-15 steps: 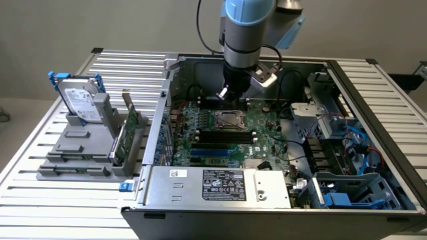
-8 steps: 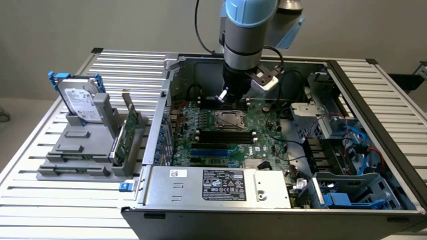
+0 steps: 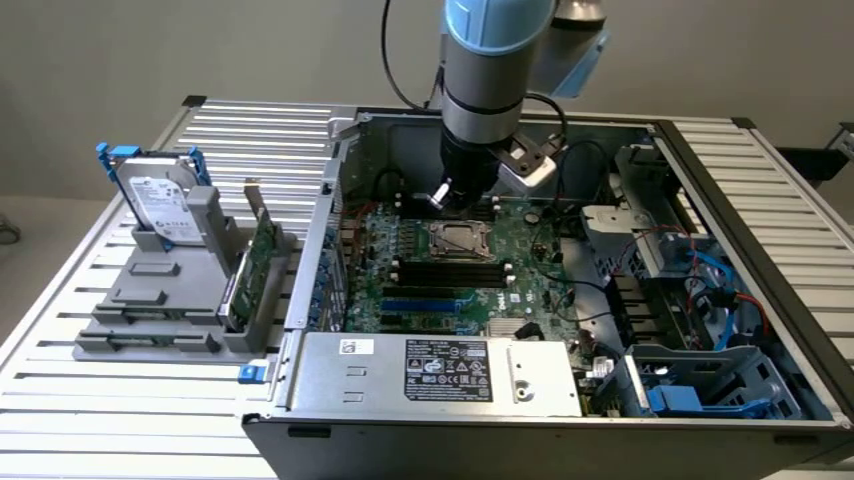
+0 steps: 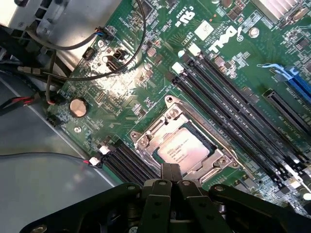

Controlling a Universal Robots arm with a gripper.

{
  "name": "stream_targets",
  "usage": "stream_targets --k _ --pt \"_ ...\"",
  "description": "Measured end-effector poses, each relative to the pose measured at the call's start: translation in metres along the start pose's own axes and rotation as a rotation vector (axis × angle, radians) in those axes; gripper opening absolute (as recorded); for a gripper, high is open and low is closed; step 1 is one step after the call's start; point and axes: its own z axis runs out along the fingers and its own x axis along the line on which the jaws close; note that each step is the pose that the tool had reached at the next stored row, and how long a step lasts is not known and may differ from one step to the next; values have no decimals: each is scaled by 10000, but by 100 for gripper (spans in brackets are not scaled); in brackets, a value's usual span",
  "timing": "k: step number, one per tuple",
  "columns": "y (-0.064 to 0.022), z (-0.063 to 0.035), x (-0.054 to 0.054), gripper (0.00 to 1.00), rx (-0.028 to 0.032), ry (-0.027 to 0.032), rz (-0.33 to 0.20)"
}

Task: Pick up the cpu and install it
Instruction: 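Install the first cpu locking lever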

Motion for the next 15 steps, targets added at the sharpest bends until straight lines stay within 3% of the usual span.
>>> stream_targets --k 5,8,12,15 --pt "62 -86 -89 11 91 22 30" --pt "122 -144 -146 11 158 3 64" --pt "198 -207 -215 11 264 -60 123" --pt "242 -235 -265 11 362 -151 175"
